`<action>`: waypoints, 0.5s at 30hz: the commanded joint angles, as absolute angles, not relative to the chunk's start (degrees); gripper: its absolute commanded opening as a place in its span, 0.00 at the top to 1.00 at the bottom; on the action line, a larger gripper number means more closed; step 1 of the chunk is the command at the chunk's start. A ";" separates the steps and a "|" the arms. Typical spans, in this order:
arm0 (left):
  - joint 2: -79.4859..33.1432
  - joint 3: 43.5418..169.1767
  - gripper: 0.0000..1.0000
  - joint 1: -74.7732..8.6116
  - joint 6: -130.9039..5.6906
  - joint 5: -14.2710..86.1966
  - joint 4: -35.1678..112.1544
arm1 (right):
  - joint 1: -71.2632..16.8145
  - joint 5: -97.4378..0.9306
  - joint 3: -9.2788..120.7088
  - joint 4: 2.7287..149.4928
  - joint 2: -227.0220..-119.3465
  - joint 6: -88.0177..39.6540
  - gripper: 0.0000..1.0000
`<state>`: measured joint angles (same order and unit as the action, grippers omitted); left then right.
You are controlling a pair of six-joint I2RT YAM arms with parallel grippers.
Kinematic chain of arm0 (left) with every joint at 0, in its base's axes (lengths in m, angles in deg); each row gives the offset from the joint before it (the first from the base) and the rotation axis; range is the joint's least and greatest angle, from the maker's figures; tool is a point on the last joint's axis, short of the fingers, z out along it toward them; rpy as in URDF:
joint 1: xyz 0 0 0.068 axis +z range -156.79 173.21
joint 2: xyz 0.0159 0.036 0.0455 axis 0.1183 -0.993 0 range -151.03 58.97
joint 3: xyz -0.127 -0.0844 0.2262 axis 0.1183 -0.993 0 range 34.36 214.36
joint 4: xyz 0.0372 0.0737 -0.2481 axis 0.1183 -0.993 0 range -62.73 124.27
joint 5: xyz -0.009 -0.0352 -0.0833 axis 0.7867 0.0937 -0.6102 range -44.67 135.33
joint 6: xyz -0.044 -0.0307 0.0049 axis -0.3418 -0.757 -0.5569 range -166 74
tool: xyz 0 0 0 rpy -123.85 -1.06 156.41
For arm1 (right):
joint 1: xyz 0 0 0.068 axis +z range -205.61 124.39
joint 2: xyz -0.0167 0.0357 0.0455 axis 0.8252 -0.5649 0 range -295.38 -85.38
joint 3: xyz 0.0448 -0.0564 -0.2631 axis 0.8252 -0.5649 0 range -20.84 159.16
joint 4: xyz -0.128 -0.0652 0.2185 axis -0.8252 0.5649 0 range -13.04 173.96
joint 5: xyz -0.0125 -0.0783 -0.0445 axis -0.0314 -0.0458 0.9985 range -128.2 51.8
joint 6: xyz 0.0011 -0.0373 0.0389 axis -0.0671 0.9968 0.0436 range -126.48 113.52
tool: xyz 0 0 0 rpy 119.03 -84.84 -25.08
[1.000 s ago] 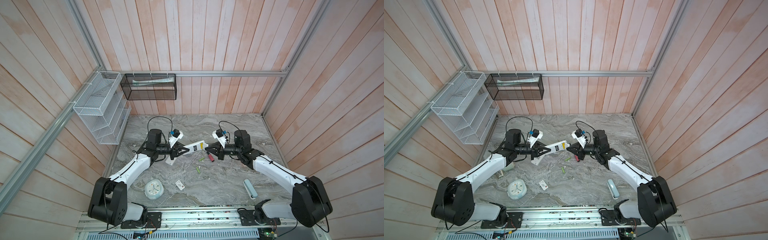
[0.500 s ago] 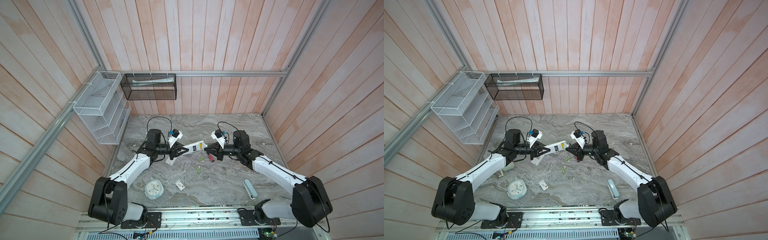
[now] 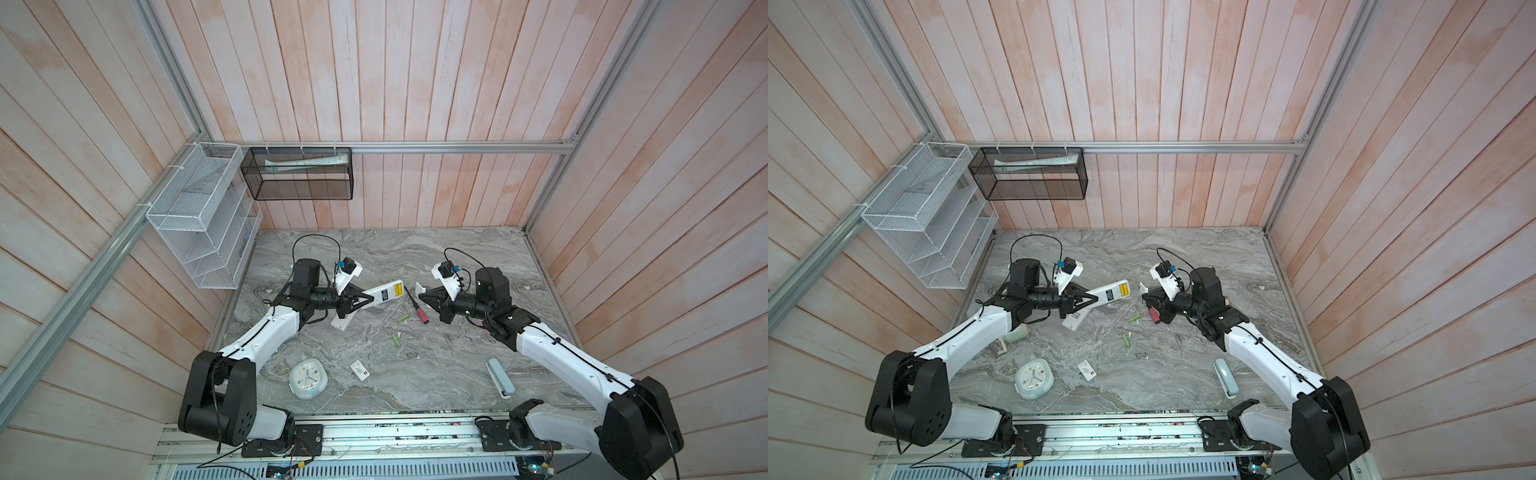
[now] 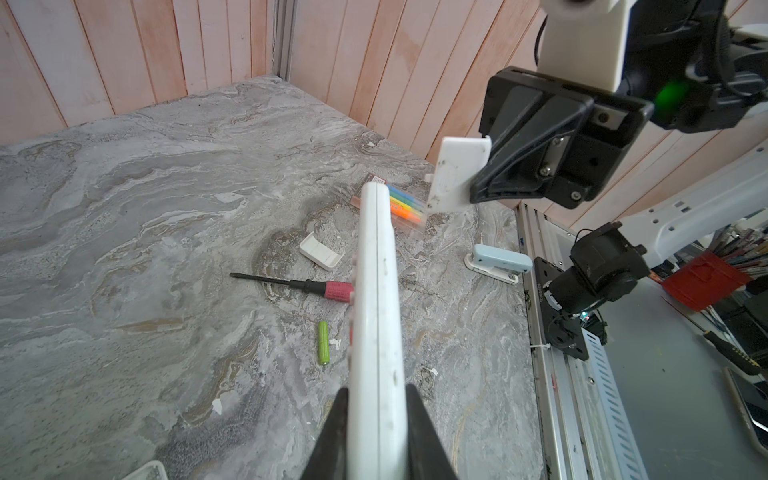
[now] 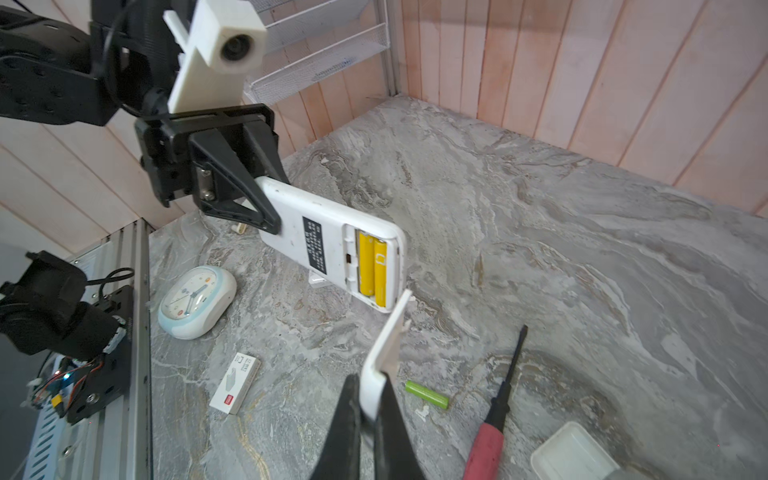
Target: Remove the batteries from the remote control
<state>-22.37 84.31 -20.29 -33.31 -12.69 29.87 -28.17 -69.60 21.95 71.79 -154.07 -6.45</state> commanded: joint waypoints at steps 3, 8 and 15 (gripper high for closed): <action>-21.38 82.60 1.00 -20.11 -32.11 -11.72 29.26 | -28.99 -53.46 17.38 76.20 -152.50 -11.65 1.00; -20.49 80.78 1.00 -20.57 -33.07 -11.20 30.98 | -29.25 -38.49 15.18 79.82 -153.22 -14.85 1.00; -20.91 80.02 1.00 -22.13 -33.19 -10.04 31.51 | -29.33 -30.74 16.06 82.14 -158.83 -15.32 1.00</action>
